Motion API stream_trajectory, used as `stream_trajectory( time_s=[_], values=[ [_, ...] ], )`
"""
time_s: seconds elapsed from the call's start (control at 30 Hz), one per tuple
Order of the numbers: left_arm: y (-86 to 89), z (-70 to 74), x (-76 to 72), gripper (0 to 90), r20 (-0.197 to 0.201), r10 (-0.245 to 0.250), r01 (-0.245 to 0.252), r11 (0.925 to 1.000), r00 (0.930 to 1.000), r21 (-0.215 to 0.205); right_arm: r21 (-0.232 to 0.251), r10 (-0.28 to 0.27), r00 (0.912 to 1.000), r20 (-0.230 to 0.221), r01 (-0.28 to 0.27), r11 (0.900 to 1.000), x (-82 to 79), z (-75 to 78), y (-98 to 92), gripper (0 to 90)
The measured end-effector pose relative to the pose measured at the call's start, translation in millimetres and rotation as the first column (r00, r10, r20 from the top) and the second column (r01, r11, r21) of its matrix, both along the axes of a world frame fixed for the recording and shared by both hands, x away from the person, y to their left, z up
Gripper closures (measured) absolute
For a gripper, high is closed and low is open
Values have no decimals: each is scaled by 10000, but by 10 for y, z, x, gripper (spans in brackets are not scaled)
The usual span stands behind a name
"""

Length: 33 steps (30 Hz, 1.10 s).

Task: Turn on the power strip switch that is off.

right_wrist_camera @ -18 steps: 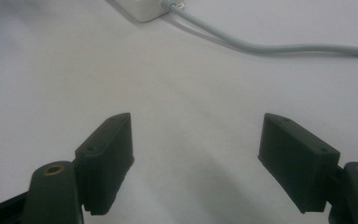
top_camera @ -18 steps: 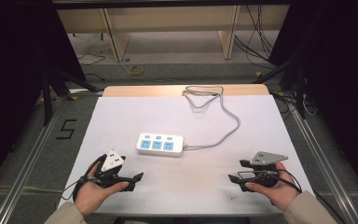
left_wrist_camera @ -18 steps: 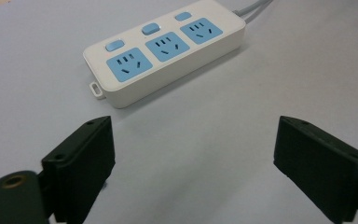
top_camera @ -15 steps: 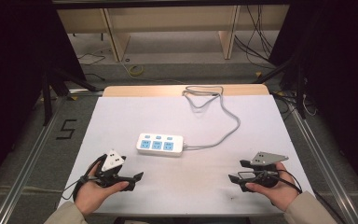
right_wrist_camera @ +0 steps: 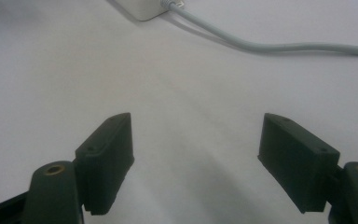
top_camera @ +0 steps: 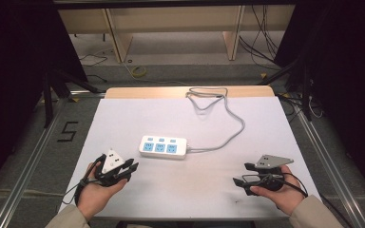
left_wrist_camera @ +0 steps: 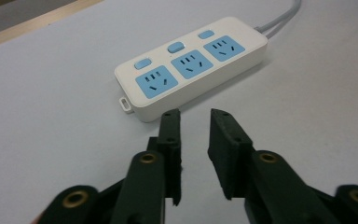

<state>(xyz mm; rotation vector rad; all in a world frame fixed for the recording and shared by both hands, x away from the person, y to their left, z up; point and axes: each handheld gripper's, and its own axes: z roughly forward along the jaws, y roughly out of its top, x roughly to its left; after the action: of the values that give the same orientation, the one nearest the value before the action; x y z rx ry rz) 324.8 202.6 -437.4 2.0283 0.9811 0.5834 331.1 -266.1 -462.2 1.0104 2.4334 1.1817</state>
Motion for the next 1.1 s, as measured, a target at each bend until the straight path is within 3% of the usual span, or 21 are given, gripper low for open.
stream_trajectory(
  time_s=[0.1,0.3,0.53,1.1],
  values=[
    [2,8,10,890,-105,27,-28,10000,9999,-83,-1,4,10000,-21,-4,10000,-2,1,5,265],
    [-42,37,50,896,-376,8,-27,9987,9993,-501,-2,-9,10000,-30,9,10000,2,-3,7,265],
    [-148,43,129,896,-520,-203,186,9993,9984,-327,-60,2,10000,-8,-2,10000,8,-8,13,265],
    [-254,85,334,896,-700,-90,63,9992,9975,-393,-77,7,10000,-24,-7,10000,10,-13,15,265]
  ],
)
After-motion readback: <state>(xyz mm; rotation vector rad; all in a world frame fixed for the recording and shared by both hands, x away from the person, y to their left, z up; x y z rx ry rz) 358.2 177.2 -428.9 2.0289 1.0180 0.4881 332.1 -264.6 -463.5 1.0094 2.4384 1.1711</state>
